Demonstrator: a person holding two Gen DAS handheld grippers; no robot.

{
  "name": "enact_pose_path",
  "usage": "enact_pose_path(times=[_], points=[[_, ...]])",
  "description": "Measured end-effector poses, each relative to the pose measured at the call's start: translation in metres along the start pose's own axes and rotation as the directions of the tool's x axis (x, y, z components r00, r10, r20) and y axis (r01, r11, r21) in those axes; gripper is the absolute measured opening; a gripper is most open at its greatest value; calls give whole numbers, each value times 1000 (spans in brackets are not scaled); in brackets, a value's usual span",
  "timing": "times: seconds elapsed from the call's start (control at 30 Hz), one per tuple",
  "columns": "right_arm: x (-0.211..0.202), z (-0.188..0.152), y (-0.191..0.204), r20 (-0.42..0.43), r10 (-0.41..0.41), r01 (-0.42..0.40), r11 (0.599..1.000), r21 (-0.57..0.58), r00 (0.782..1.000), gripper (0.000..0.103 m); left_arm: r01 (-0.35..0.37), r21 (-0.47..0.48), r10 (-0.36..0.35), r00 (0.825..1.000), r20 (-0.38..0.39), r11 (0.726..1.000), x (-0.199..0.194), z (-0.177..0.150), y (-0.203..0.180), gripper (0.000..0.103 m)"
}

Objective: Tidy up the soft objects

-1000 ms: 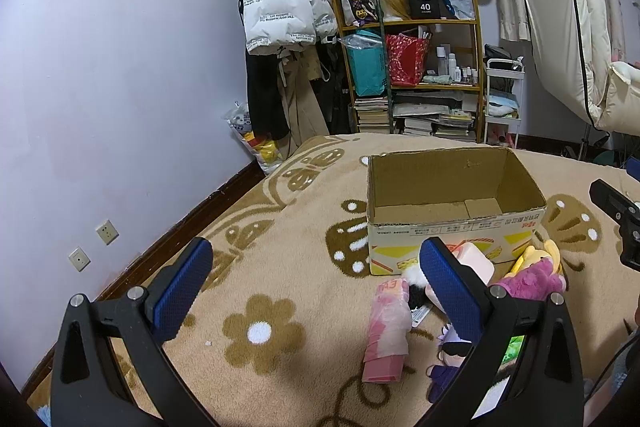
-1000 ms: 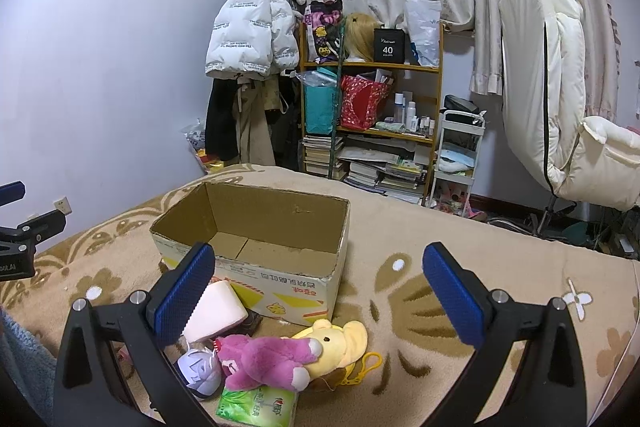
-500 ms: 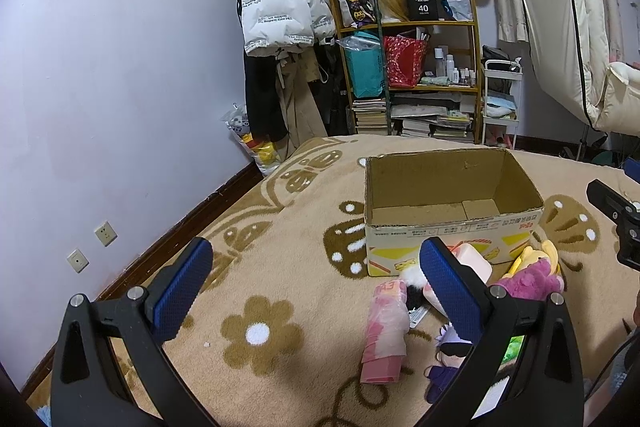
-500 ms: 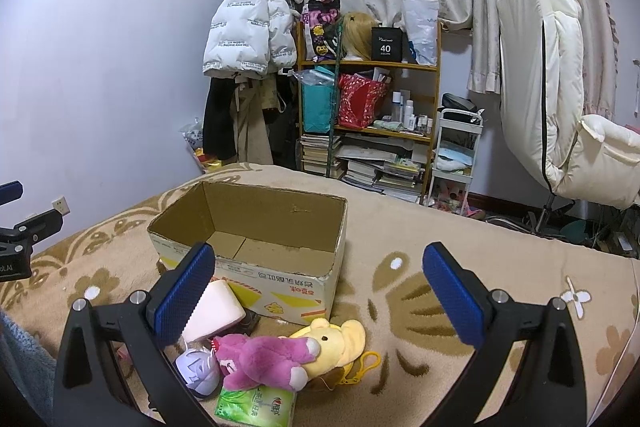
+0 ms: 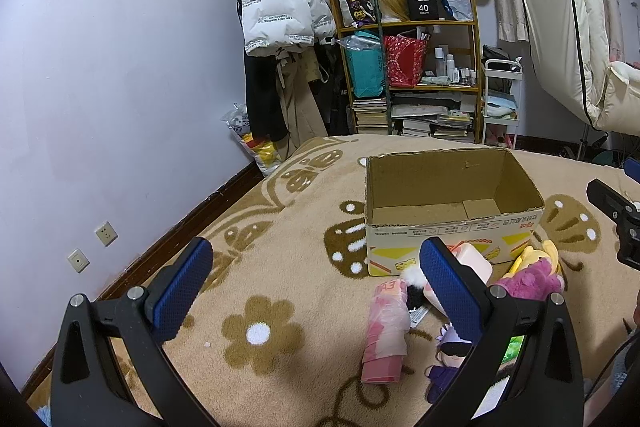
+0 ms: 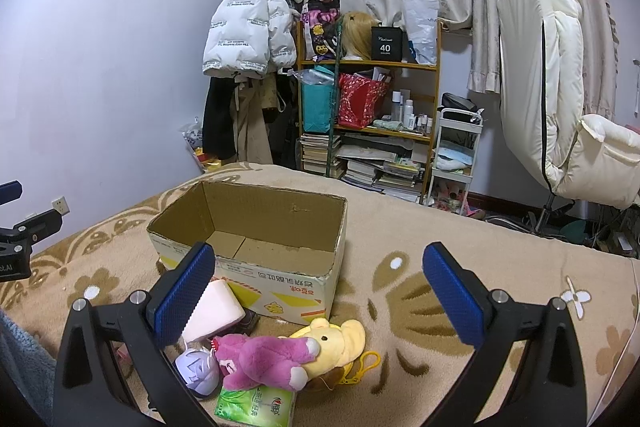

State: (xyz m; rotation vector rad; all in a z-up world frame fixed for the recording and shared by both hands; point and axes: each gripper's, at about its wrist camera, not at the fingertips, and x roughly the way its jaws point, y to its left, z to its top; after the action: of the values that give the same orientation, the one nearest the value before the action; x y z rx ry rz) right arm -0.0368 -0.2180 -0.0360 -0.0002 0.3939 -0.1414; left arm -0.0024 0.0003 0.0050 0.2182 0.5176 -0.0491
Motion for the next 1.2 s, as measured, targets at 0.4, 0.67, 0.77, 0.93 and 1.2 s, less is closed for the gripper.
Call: enact_pose_path(times=[0.4,0.67,0.77,0.93,1.2], points=[[0,0,0,-2,0,0,1000,-1,1000,103,-1,0,1,1000,-1,1000,0,0,0,102],[0,0,0,-2,2,-2,1000,-2,1000,103,4,2,-4,1000,2,1000,0,-1,-1,102],[0,0,0,-2,2,-2,1000,-3,1000,103,5,3,-5,1000,2,1000,-1,-1,-2,102],[0,0,0,-2,1,-1,1000,-1,1000,103,5,4,-5,1000,1,1000,0,-3,-3,102],[0,1,0,-4,1,-1,1000,-3,1000,103,0,11,0,1000,-5,1000,2,-5,-5,102]])
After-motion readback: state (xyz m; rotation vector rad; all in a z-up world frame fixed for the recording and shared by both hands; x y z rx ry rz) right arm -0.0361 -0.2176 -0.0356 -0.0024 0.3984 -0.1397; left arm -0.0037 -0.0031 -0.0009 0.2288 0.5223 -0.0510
